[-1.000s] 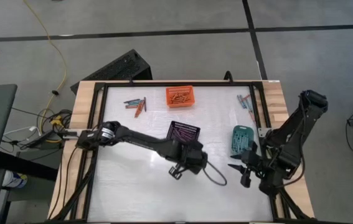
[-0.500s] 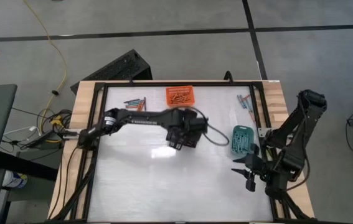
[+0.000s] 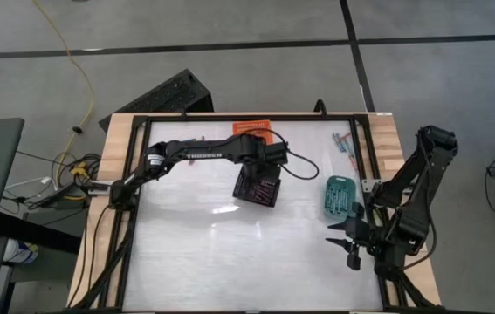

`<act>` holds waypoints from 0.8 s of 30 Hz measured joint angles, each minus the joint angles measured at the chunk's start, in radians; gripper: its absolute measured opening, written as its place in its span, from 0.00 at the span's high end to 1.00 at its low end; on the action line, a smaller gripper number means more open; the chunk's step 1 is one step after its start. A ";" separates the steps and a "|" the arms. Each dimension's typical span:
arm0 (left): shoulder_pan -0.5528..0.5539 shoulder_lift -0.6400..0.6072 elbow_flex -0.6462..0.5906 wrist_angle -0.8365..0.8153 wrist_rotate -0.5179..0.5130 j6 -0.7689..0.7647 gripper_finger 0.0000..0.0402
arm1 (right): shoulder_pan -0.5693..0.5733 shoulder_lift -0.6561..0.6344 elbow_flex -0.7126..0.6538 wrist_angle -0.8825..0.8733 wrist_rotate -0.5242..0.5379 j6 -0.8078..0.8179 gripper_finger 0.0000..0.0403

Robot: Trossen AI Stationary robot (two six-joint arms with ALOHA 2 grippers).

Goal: Sort crayons
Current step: Put the violet crayon into the black bin

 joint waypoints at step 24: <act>0.001 0.000 0.000 -0.021 -0.013 -0.065 0.61 | 0.000 0.000 0.000 0.004 -0.002 -0.003 0.60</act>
